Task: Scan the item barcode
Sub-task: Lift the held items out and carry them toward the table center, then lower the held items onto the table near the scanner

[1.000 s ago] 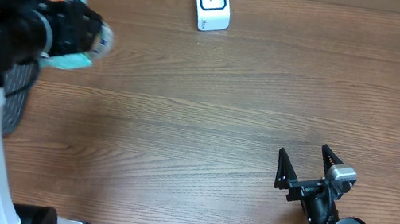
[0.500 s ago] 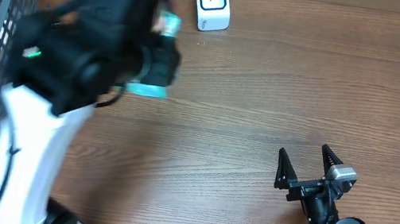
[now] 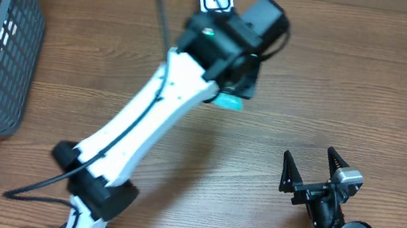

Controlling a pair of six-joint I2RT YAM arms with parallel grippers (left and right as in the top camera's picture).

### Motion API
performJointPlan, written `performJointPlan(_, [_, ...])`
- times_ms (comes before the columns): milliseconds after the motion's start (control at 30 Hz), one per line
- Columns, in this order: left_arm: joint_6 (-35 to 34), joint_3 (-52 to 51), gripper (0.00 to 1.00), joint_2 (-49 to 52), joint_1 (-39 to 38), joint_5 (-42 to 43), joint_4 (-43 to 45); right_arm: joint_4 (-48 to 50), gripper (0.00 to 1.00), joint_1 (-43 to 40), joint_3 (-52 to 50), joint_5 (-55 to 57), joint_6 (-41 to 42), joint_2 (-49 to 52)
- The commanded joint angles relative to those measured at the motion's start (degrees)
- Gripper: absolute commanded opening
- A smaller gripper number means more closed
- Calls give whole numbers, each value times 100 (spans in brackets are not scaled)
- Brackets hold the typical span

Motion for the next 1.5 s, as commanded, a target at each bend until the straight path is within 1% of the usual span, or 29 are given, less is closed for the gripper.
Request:
performJointPlan(0, [-138,26,42,199,-219,-149,334,22,100,-28,-59,7,20,-33])
performJointPlan(233, [-138,26,43,656,-463,-153,850,22,100,-28,-59,7,20,-33])
performJointPlan(700, [-127,-81,43,1344,-525,-144,1261,22,100,-28,-59,7,20,-33])
performJointPlan(933, [164,-177,42,1384,-649,-254,1657,22,100,-28,-59,7,20,-33])
performJointPlan(1233, [166,-918,41,1384,-728,-321,2087,22,100,-28,-59,7,20,-33])
performJointPlan(1467, [168,-1399,44,1384,-713,-190,2330,22,100,-28,-59,7,20,-33])
